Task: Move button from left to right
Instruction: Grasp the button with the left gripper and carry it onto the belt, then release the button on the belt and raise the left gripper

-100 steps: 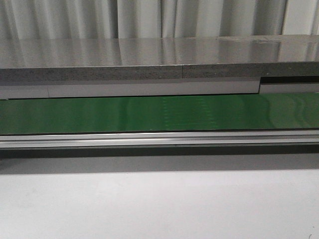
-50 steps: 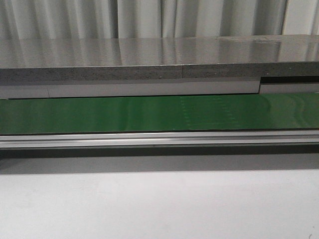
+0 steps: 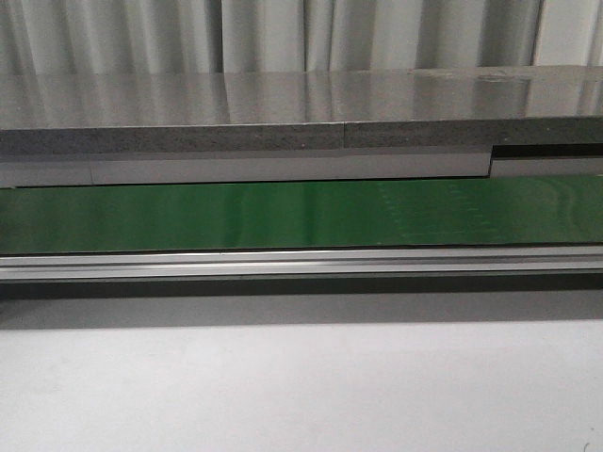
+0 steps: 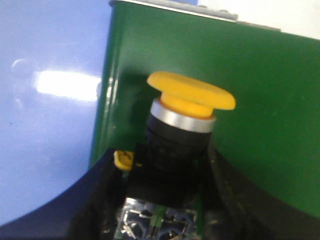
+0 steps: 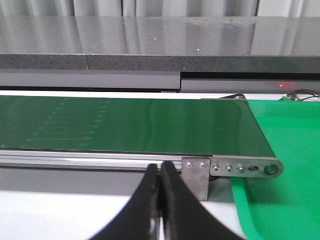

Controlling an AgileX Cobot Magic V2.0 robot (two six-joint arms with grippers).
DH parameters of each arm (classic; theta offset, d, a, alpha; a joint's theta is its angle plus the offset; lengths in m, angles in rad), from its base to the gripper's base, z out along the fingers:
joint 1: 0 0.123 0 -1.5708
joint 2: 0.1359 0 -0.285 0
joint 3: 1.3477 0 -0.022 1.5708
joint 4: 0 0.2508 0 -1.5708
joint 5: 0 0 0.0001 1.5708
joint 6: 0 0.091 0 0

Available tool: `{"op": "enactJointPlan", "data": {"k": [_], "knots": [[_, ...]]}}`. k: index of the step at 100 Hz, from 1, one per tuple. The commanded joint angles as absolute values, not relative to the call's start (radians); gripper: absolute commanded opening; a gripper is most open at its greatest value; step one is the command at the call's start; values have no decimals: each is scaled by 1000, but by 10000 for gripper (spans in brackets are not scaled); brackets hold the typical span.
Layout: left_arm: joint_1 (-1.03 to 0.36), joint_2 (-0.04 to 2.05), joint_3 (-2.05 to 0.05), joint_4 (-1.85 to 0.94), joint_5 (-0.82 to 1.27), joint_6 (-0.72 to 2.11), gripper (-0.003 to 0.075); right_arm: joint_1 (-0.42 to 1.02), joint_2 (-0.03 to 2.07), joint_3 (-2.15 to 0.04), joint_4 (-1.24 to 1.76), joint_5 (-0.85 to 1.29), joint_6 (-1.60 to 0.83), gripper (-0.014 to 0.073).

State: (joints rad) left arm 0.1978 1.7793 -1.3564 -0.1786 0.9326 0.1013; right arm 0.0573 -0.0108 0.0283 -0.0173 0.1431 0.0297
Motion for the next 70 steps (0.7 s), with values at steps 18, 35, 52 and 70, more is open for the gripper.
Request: {"op": "enactJointPlan", "data": {"k": [18,35,52,70], "knots": [[156,1733,-1384,-193,922,100,199,60,-30,13,-22,62,30,-67],[156,1733,-1381,-193,926,100,362,60,-30,13,-22,62,30,-67],[156,1733,-1379,-201,932,100,467,60,-30,13,-22,62,30,-67],[152,1733,-1379,-203,954,100,591,60,-30,13,-22,62,30,-67]]}}
